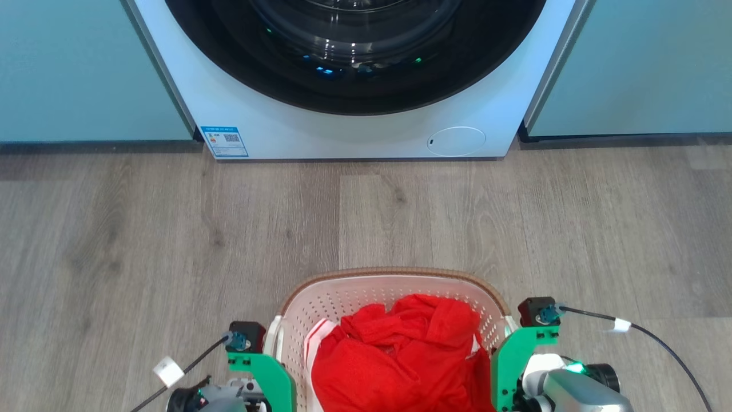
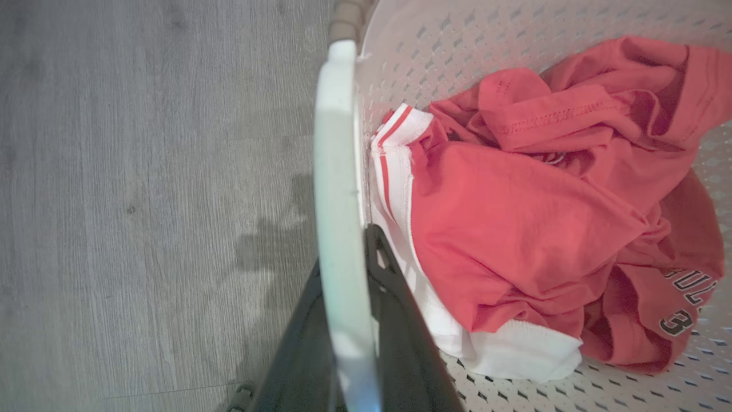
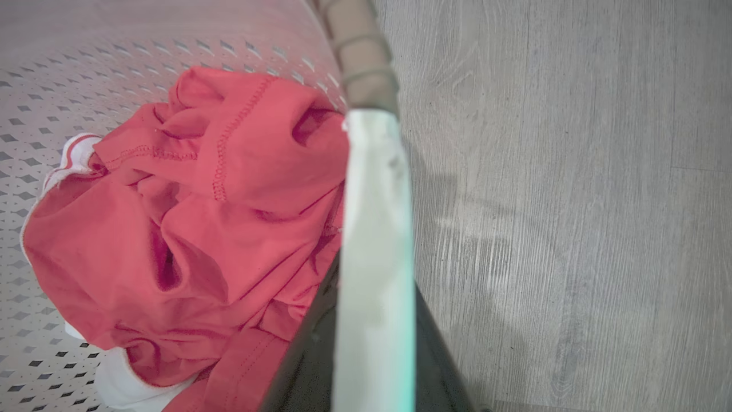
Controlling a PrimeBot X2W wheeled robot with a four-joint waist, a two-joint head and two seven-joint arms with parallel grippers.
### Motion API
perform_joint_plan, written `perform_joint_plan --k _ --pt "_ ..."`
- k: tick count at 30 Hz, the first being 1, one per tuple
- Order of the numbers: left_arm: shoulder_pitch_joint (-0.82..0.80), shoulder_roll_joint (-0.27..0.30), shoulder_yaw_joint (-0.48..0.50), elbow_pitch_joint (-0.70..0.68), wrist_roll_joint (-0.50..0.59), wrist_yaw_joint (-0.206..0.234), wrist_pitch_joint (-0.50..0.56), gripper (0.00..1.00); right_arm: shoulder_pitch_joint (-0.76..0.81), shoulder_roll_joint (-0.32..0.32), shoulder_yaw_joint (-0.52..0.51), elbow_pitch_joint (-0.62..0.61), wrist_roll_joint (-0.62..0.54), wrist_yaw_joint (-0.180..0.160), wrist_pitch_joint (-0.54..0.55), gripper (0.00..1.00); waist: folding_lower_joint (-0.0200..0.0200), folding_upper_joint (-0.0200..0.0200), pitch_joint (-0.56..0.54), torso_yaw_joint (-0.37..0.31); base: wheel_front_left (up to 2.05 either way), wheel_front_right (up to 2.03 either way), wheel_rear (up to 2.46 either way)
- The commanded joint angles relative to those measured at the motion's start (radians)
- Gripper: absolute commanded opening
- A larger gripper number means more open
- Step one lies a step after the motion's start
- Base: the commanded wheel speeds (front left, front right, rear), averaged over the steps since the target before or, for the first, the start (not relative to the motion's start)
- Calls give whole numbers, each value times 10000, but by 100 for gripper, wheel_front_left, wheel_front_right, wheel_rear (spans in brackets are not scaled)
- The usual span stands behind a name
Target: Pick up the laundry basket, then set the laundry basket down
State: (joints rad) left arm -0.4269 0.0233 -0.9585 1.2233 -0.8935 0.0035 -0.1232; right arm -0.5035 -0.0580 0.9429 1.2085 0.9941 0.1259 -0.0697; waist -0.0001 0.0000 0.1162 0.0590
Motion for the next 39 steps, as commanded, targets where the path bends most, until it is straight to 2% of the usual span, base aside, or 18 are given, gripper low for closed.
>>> perform_joint_plan --k 1,39 --pt "-285 269 180 62 -64 60 -68 0 151 78 294 -50 7 48 79 0 1 0 -36 -12 0 0 0" --pt "-260 269 -604 285 -705 77 -67 0 48 78 1624 178 1077 48 -12 0 1 0 -252 -101 0 0 0"
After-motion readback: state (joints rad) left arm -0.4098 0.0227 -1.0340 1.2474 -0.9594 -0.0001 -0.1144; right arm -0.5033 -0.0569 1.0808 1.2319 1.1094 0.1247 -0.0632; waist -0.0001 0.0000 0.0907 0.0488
